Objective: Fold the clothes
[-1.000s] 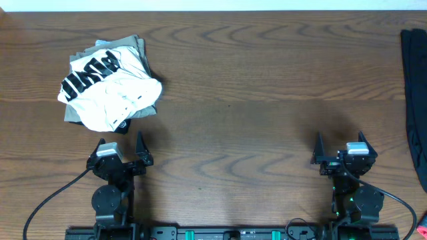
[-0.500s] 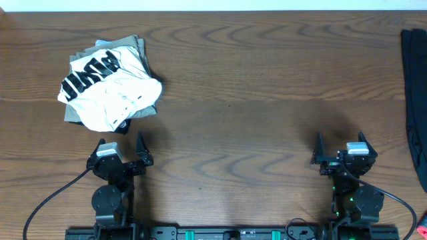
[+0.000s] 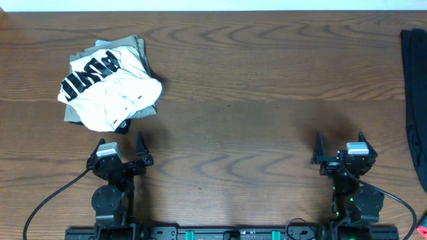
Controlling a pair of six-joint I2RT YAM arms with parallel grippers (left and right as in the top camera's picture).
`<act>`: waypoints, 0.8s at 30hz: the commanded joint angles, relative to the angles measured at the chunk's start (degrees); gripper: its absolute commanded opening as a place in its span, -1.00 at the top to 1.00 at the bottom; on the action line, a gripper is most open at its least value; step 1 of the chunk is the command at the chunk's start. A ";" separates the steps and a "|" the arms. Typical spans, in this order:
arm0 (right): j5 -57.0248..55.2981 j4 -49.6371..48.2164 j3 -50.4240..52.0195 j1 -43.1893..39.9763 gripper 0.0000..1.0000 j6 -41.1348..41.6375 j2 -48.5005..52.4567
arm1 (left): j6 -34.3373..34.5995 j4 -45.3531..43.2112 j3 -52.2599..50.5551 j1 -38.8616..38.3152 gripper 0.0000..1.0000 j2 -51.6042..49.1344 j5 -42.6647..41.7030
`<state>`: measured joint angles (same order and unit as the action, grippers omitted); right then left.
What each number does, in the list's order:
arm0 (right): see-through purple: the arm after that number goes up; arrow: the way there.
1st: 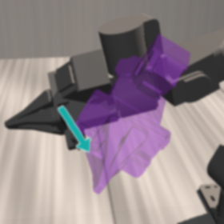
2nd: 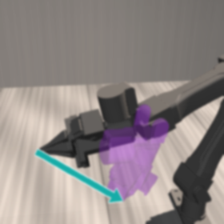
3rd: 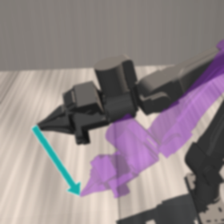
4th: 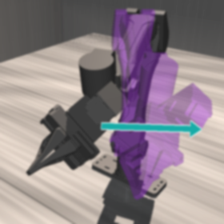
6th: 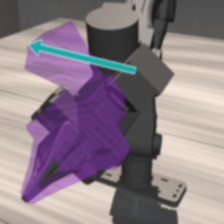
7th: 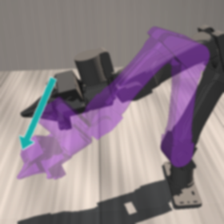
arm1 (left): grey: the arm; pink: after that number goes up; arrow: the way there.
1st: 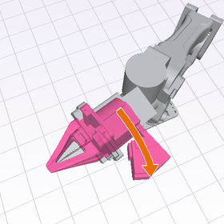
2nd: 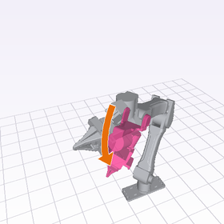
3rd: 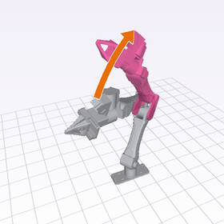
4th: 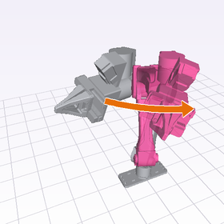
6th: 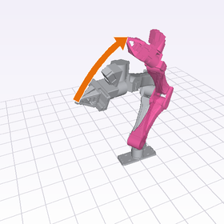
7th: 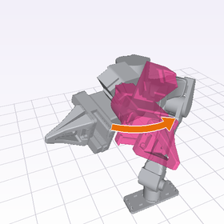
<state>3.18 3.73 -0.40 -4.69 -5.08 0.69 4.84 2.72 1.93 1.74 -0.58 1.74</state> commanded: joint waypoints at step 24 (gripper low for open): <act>0.31 -0.35 0.09 0.42 -0.98 -0.74 -0.31 | 0.02 0.13 -1.68 -0.26 -0.96 0.28 -0.02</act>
<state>3.18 3.60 -0.40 -4.69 -5.08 0.69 4.86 2.70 1.93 1.74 -0.58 1.72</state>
